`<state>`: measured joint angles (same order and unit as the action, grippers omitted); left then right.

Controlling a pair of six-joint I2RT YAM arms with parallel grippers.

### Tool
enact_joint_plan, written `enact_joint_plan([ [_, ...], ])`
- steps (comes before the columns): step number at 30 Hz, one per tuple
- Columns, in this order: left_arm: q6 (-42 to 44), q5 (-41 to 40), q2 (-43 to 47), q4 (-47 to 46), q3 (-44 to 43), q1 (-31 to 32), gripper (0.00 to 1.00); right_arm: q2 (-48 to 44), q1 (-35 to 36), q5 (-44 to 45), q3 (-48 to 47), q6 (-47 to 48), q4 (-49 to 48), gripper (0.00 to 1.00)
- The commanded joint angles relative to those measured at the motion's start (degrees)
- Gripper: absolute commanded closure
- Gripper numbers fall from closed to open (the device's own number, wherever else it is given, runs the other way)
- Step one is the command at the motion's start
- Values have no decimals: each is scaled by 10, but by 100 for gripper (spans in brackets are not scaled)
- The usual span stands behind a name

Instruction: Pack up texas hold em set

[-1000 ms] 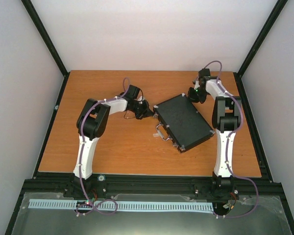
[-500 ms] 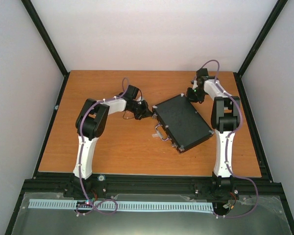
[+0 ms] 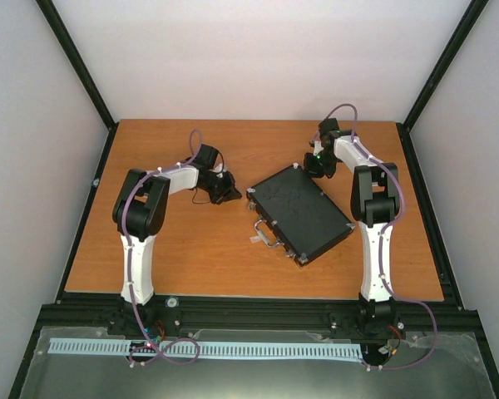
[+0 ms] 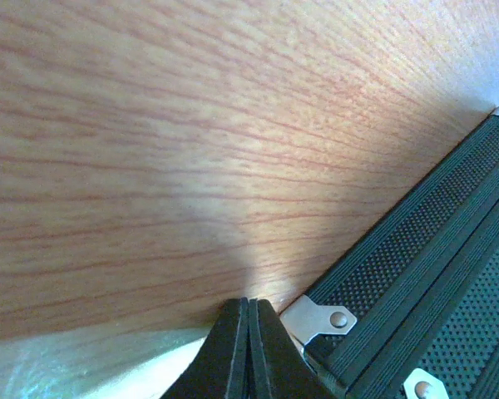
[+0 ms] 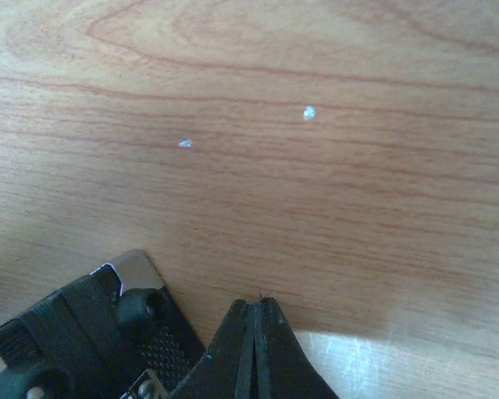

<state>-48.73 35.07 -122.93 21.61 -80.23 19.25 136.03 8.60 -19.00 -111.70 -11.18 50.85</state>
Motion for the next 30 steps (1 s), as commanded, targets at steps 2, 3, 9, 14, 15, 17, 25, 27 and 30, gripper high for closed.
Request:
enact_joint_plan([
  [2,14,-13,-2,16,9,-4,99,7,8,-16,-1,8,32,97],
  [3,7,-5,4,7,16,-4,99,7,8,-15,-2,10,34,97],
  [9,8,64,96,-45,75,-3,99,5,8,-16,-1,12,35,97],
  [14,19,120,126,-55,92,9,99,8,8,-15,0,12,34,97],
  [15,16,126,125,-60,95,12,99,7,8,-15,0,12,34,97],
  [17,12,134,116,-71,99,16,99,9,8,-14,0,13,35,97],
  [25,24,152,93,-79,110,26,99,9,8,-14,1,14,36,97],
  [27,34,155,93,-70,114,26,99,9,8,-16,0,13,35,97],
  [30,43,156,88,-67,119,26,99,10,8,-16,0,13,35,97],
])
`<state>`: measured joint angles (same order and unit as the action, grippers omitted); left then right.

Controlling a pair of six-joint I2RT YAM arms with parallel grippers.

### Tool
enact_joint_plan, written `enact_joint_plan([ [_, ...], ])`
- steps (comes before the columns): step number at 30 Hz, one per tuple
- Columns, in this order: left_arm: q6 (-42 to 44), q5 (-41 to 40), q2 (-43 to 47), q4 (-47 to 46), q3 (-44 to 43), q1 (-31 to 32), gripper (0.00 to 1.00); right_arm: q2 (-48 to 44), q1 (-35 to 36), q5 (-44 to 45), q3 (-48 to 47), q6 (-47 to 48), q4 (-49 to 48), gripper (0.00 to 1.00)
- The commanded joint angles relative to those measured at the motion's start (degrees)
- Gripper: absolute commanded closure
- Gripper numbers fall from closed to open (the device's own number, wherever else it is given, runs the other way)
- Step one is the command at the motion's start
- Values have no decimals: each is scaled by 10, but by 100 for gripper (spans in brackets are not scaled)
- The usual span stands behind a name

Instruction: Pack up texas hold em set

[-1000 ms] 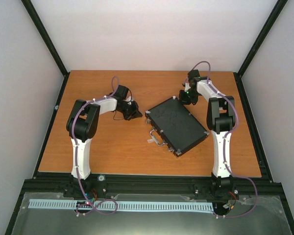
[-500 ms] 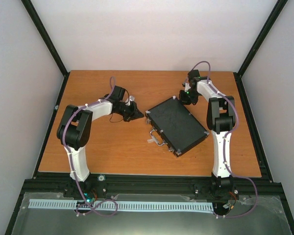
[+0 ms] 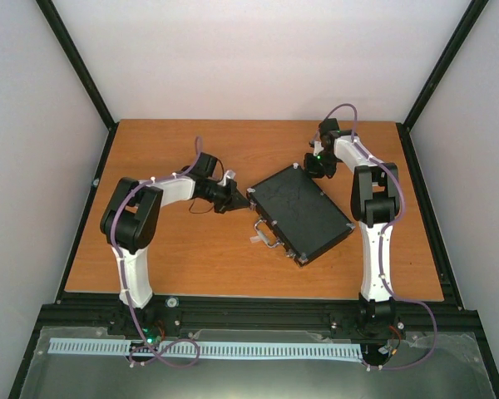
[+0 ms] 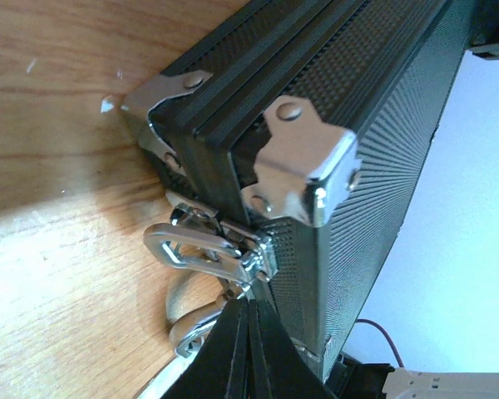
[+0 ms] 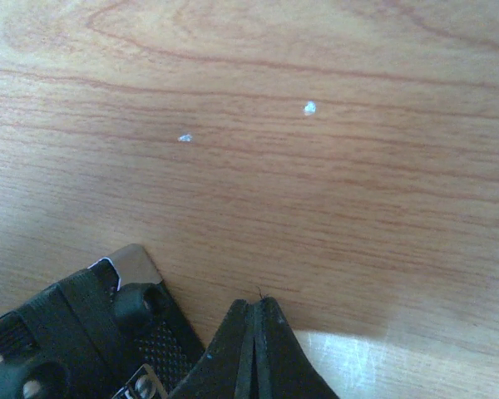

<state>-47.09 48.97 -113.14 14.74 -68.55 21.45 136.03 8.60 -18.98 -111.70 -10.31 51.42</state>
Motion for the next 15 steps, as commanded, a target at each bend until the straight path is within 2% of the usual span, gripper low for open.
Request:
enact_joint_plan([
  [1,29,18,-12,3,2,3,99,9,8,-16,0,4,29,97],
  [15,51,20,-57,10,-4,3,99,14,8,-16,-1,5,31,97],
])
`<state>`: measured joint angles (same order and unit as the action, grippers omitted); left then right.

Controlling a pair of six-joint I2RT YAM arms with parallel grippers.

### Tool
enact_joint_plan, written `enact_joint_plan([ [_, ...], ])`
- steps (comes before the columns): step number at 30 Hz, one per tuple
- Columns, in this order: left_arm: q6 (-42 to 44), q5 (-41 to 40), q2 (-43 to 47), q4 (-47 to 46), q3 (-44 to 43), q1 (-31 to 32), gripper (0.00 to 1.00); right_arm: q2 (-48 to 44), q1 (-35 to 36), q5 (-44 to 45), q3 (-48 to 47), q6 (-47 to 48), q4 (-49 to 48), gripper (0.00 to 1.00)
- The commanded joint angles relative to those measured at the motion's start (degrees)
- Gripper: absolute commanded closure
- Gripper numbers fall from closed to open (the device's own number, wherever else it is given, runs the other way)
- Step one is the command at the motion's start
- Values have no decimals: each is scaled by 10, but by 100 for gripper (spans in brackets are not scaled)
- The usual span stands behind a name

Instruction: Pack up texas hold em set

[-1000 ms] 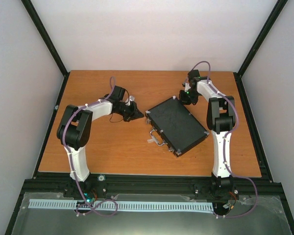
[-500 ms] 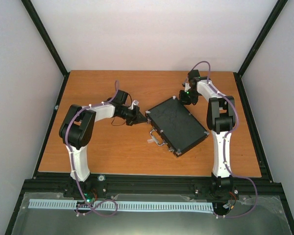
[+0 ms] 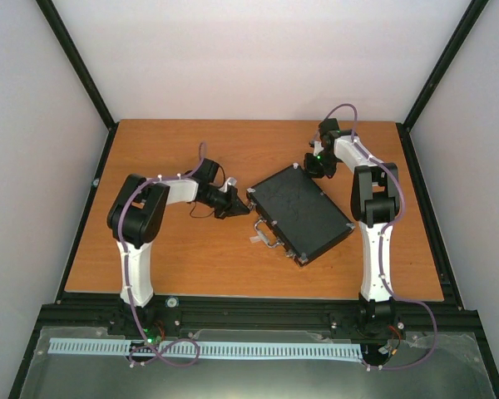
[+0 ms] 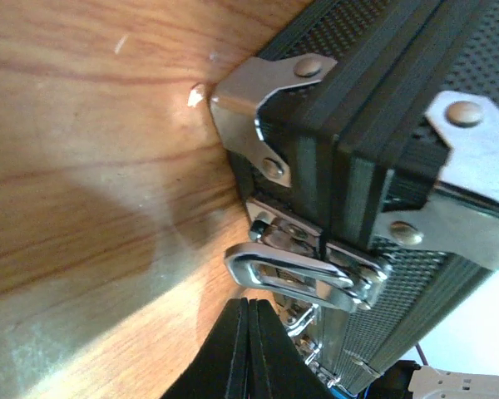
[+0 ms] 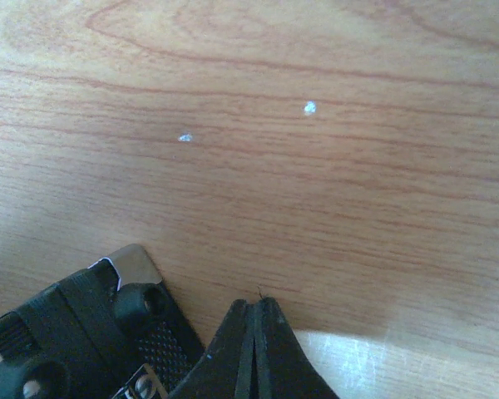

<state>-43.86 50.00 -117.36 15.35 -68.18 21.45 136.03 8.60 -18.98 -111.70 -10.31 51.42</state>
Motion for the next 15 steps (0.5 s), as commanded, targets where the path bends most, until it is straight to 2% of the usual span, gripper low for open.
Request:
enact_joint_plan([
  [1,18,8,-17,4,-12,3,99,14,8,-16,-1,5,31,97],
  [15,-4,-3,-54,0,-48,3,99,12,9,-23,0,8,34,97],
])
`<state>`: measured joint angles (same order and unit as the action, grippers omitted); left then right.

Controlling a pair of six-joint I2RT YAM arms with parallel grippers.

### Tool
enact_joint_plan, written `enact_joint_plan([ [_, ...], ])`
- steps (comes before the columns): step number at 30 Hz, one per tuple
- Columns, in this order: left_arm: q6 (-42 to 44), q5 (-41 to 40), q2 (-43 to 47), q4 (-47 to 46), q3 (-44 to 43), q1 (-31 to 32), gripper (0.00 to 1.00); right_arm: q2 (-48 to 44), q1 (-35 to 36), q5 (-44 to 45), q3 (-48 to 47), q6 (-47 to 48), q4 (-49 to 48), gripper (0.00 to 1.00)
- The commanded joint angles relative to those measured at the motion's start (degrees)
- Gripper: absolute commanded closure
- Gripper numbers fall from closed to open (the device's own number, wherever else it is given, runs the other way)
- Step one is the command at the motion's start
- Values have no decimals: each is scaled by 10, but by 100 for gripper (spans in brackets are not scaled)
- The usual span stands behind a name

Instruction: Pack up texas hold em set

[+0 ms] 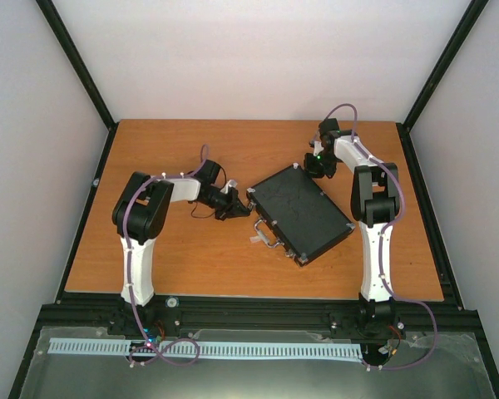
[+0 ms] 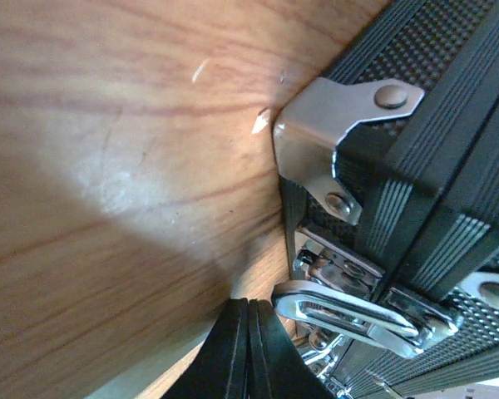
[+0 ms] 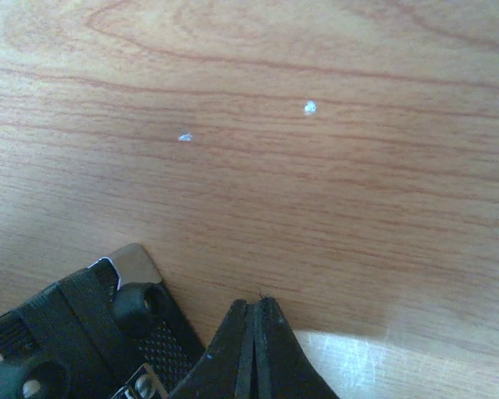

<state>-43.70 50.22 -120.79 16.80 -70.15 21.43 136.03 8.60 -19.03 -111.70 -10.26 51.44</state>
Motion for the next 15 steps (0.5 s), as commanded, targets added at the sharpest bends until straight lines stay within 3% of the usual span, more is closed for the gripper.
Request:
enact_joint_plan([
  [1,-7,-6,-20,-14,-31,4,99,12,9,-22,0,7,34,97],
  [15,-1,-12,-75,29,-103,4,99,-12,69,-7,24,31,54,97],
])
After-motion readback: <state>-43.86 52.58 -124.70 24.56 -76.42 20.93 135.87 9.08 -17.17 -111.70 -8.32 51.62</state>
